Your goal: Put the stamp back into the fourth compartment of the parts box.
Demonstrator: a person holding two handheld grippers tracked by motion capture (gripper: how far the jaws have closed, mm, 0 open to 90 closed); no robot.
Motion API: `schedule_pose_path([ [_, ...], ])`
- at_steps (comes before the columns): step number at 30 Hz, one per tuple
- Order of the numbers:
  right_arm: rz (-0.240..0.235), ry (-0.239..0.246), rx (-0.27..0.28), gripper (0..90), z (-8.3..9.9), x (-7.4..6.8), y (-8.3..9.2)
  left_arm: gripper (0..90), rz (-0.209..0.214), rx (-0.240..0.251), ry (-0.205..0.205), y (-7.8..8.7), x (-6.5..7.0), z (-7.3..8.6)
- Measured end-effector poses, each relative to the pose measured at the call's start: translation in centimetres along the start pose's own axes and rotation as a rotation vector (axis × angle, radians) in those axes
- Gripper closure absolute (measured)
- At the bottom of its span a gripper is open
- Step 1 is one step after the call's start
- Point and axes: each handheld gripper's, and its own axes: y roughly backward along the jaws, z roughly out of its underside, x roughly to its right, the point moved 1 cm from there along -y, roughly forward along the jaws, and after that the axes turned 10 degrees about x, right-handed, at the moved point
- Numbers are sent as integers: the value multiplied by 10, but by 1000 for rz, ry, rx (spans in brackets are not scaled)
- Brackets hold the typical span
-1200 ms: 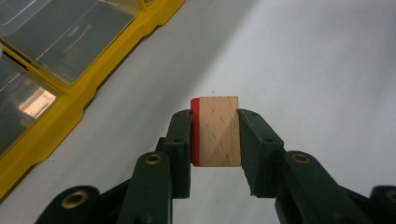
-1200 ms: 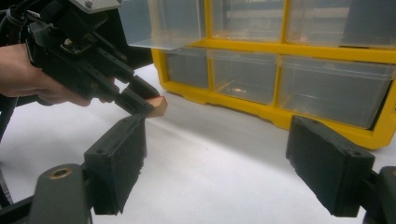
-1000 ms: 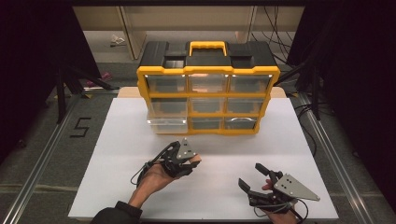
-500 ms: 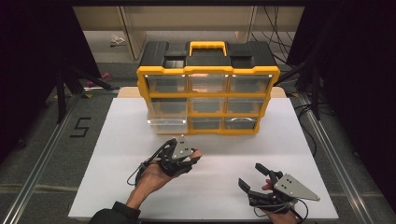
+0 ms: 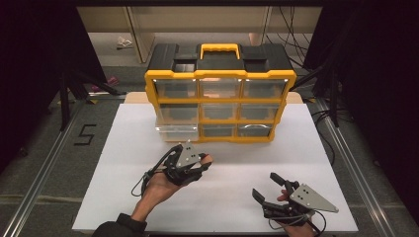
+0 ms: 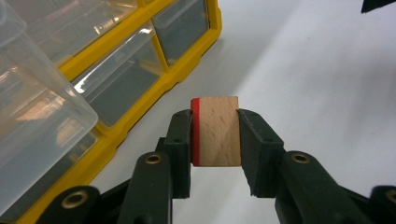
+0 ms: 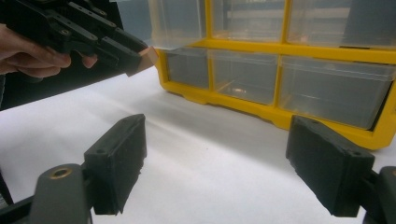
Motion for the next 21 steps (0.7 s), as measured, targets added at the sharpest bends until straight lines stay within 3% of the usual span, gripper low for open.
schedule_pose_path([
  [21, 0, 1, 0, 211, 0, 0, 0, 662, -10, 73, 10, 17, -2, -12],
])
